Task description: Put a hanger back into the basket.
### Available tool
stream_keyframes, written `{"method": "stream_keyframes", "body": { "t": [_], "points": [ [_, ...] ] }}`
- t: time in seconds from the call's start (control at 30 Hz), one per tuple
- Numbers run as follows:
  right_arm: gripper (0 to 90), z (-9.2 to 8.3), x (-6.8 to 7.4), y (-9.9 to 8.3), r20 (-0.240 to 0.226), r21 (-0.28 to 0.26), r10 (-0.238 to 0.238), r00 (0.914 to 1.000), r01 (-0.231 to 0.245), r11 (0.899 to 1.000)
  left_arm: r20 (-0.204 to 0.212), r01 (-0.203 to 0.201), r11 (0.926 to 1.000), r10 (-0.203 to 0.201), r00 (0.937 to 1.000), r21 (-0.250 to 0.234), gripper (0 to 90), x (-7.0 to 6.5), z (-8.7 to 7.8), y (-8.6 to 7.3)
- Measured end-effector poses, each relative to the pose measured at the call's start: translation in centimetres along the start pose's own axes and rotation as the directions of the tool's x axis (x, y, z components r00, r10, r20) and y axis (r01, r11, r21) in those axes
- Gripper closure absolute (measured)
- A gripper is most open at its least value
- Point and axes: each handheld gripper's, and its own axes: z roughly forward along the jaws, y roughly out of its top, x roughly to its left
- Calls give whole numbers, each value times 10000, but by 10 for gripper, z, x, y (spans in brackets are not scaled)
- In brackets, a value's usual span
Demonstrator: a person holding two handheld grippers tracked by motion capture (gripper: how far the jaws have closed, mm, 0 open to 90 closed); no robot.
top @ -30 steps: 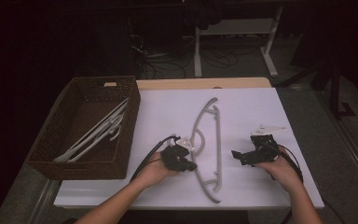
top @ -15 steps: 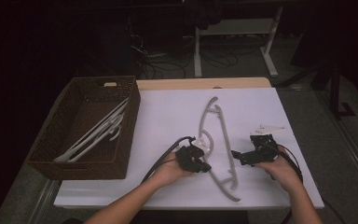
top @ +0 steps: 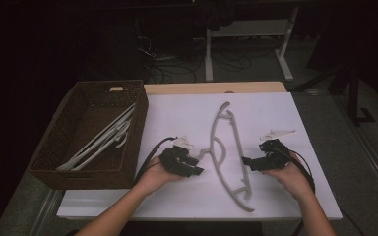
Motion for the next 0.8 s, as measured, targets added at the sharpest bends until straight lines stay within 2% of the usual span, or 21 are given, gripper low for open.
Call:
{"method": "stream_keyframes", "body": {
  "t": [0.1,0.27,0.3,0.33,0.37,0.53,0.63,0.8],
  "points": [
    [278,10,3,9,180,253,103,9998,-108,9996,-256,163,9998,-166,9995,-118,473,5,-11,-10],
    [390,32,4,29,613,821,211,9979,-261,9963,-510,305,9989,-323,9982,-349,402,9,-20,-22],
    [390,32,4,29,613,821,211,9979,-261,9963,-510,305,9989,-323,9982,-349,381,9,-20,-22],
    [416,38,3,33,753,940,222,9969,-292,9951,-560,328,9985,-352,9978,-445,381,9,-21,-24],
    [488,50,-2,44,943,1076,431,9946,-533,9928,-558,319,9984,-346,9978,-477,357,9,-21,-25],
    [563,73,-9,63,1333,1409,588,9893,-777,9870,-680,271,9984,-305,9972,-493,330,9,-22,-27],
    [605,85,-10,74,1522,1586,634,9863,-877,9834,-724,420,9972,-465,9963,-618,321,11,-24,-28],
    [662,96,-13,86,2105,1769,677,9753,-1061,9785,-719,535,9962,-584,9957,-694,321,14,-27,-29]
  ]
}}
